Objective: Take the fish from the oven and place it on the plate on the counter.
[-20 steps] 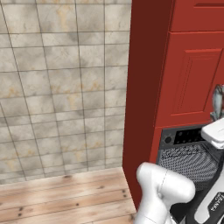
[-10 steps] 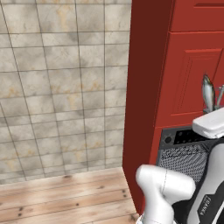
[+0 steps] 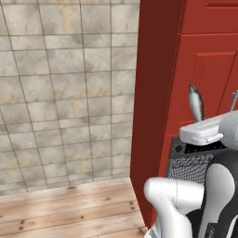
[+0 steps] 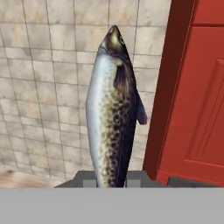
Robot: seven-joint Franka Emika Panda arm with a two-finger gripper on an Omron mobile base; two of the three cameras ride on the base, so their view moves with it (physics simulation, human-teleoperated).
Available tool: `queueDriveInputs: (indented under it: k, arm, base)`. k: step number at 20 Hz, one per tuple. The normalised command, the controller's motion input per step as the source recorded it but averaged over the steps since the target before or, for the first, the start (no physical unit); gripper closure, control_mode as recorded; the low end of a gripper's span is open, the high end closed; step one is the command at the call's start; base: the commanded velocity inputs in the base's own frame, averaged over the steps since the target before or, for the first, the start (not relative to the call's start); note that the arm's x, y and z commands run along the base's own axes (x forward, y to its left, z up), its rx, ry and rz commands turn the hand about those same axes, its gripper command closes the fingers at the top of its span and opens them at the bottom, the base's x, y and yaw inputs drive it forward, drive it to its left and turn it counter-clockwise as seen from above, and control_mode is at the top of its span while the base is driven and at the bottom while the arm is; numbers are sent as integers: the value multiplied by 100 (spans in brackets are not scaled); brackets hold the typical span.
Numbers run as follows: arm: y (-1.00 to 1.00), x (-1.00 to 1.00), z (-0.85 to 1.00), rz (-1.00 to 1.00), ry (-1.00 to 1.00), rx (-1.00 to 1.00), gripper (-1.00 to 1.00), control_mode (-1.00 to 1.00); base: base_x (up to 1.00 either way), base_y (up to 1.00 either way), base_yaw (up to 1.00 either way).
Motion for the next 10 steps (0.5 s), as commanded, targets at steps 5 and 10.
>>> queueDriveInputs:
  k: [5, 10]
  arm:
    - [56, -55, -55, -2, 0, 14, 100, -100]
    - [14, -100, -49, -7, 0, 12, 100, -100]
  base:
    - [0, 0, 0]
    - [0, 0, 0]
